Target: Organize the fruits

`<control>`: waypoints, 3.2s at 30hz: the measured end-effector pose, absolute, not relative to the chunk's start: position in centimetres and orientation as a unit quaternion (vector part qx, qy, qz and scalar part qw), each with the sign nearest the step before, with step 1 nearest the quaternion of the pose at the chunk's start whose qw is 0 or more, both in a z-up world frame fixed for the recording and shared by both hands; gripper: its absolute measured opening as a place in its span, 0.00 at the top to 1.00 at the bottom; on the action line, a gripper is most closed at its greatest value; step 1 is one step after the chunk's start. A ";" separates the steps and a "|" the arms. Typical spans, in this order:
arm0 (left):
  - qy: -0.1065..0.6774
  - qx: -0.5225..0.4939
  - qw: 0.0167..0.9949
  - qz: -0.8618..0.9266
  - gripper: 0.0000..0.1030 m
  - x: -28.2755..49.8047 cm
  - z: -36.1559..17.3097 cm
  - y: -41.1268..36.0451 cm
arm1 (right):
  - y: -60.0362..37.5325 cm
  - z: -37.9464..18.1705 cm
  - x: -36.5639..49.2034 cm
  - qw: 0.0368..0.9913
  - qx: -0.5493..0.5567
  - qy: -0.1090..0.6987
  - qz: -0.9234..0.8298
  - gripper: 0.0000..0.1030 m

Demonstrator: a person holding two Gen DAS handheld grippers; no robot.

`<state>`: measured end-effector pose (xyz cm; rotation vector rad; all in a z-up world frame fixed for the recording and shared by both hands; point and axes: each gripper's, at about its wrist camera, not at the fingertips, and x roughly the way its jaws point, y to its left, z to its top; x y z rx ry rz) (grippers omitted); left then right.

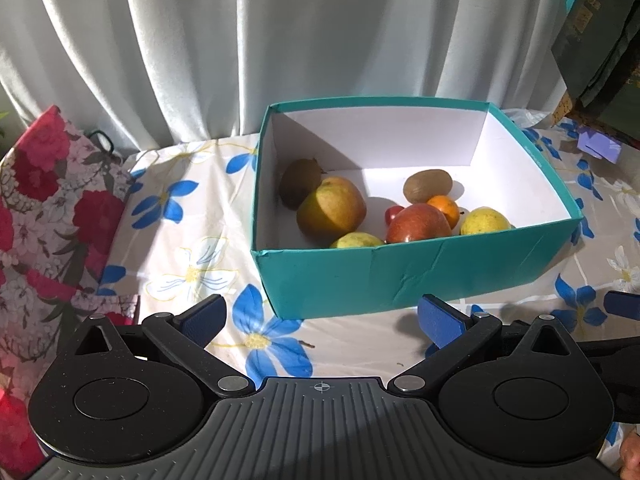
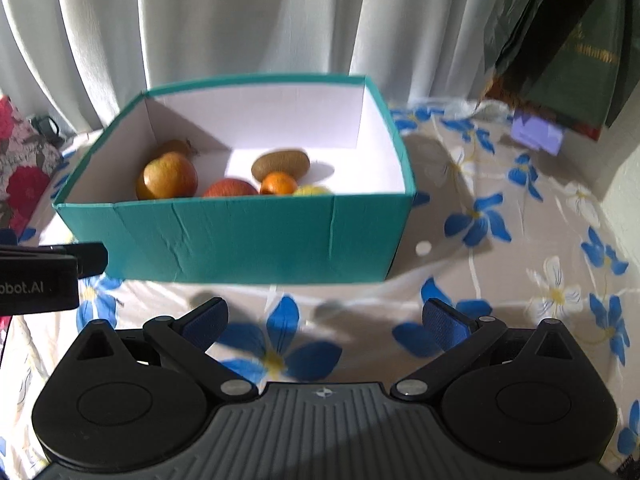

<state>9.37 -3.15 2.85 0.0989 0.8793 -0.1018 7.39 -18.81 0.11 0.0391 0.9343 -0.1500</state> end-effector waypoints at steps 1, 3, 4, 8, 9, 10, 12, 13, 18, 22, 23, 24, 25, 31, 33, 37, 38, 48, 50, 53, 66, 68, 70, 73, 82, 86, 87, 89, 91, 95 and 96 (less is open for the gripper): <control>0.426 0.048 0.902 -0.051 0.00 9.4 2.9 -3.2 | -18.8 0.2 7.4 0.889 0.020 0.451 -0.075 0.00; 0.428 0.048 0.901 -0.056 0.00 9.4 2.9 -3.2 | -18.6 0.4 7.5 0.888 0.018 0.452 -0.083 0.00; 0.430 0.049 0.900 -0.055 0.00 9.4 3.0 -3.2 | -18.6 0.6 7.6 0.887 0.015 0.454 -0.087 0.00; 0.444 0.069 0.892 -0.054 0.00 10.0 3.0 -3.5 | -18.4 1.2 8.4 0.885 0.002 0.455 -0.097 0.00; 0.443 0.076 0.892 -0.050 0.00 10.1 3.0 -3.6 | -18.3 1.3 8.6 0.885 -0.002 0.456 -0.100 0.00; 0.443 0.083 0.891 -0.047 0.00 10.2 3.0 -3.7 | -18.3 1.4 8.9 0.884 -0.005 0.457 -0.103 0.00; 0.446 0.088 0.890 -0.047 0.00 10.6 3.1 -3.8 | -18.1 1.5 9.5 0.882 -0.013 0.458 -0.107 0.00; 0.450 0.084 0.888 -0.050 0.00 10.8 3.1 -3.7 | -18.1 1.6 9.9 0.881 -0.016 0.460 -0.107 0.00; 0.478 0.080 0.873 -0.051 0.00 12.6 3.2 -3.8 | -18.1 1.6 11.9 0.871 -0.028 0.479 -0.110 0.00; 0.478 0.100 0.872 -0.040 0.00 14.0 3.4 -4.4 | -18.1 1.5 13.6 0.863 -0.044 0.492 -0.108 0.00; 0.481 0.099 0.871 -0.038 0.00 14.3 3.4 -4.4 | -18.0 1.5 14.0 0.862 -0.050 0.493 -0.108 0.00; 0.482 0.097 0.870 -0.036 0.00 14.6 3.4 -4.5 | -18.0 1.4 14.4 0.860 -0.056 0.495 -0.108 0.00; 0.484 0.096 0.869 -0.033 0.00 15.0 3.3 -4.5 | -18.0 1.4 14.8 0.859 -0.060 0.497 -0.108 0.00; 0.524 0.077 0.848 -0.032 0.00 16.8 2.1 -4.0 | -18.1 0.2 16.8 0.836 -0.062 0.538 -0.089 0.00; 0.531 0.071 0.844 -0.034 0.00 17.1 1.8 -3.9 | -18.1 -0.2 17.1 0.831 -0.059 0.547 -0.085 0.00; 0.539 0.073 0.838 -0.034 0.00 17.3 1.5 -3.9 | -18.1 -0.5 17.4 0.825 -0.064 0.555 -0.084 0.00; 0.541 0.073 0.837 -0.034 0.00 17.4 1.4 -3.9 | -18.1 -0.6 17.4 0.824 -0.065 0.556 -0.084 0.00; 0.544 0.072 0.835 -0.037 0.00 17.5 1.3 -3.9 | -18.3 -0.7 17.7 0.820 -0.066 0.562 -0.084 0.00; 0.544 0.072 0.835 -0.036 0.00 17.5 1.3 -4.0 | -18.3 -0.7 17.7 0.820 -0.066 0.562 -0.084 0.00; 0.544 0.072 0.835 -0.036 0.00 17.5 1.4 -4.0 | -18.3 -0.7 17.7 0.820 -0.066 0.562 -0.084 0.00; 0.541 0.073 0.837 -0.034 0.00 17.3 1.5 -4.0 | -18.3 -0.7 17.7 0.821 -0.065 0.562 -0.084 0.00; 0.541 0.073 0.837 -0.034 0.00 17.3 1.5 -4.0 | -18.3 -0.7 17.7 0.821 -0.065 0.562 -0.084 0.00; 0.541 0.073 0.837 -0.034 0.00 17.3 1.5 -4.0 | -18.3 -0.7 17.6 0.821 -0.065 0.562 -0.083 0.00; 0.541 0.073 0.837 -0.034 0.00 17.3 1.5 -4.0 | -18.3 -0.7 17.6 0.821 -0.065 0.561 -0.084 0.00; 0.541 0.072 0.837 -0.035 0.00 17.3 1.5 -4.0 | -18.3 -0.6 17.6 0.821 -0.065 0.561 -0.084 0.00; 0.541 0.071 0.837 -0.036 0.00 17.4 1.5 -4.0 | -18.3 -0.6 17.6 0.821 -0.065 0.561 -0.084 0.00; 0.541 0.072 0.837 -0.036 0.00 17.4 1.5 -4.0 | -18.3 -0.6 17.6 0.821 -0.065 0.561 -0.084 0.00; 0.541 0.071 0.837 -0.035 0.00 17.4 1.5 -4.0 | -18.3 -0.6 17.6 0.821 -0.066 0.561 -0.085 0.00; 0.541 0.072 0.837 -0.036 0.00 17.4 1.5 -4.0 | -18.3 -0.6 17.6 0.821 -0.066 0.560 -0.086 0.00; 0.541 0.070 0.837 -0.037 0.00 17.4 1.5 -4.0 | -18.3 -0.5 17.6 0.821 -0.066 0.560 -0.087 0.00; 0.541 0.070 0.837 -0.037 0.00 17.4 1.5 -4.0 | -18.3 -0.5 17.6 0.821 -0.066 0.560 -0.087 0.00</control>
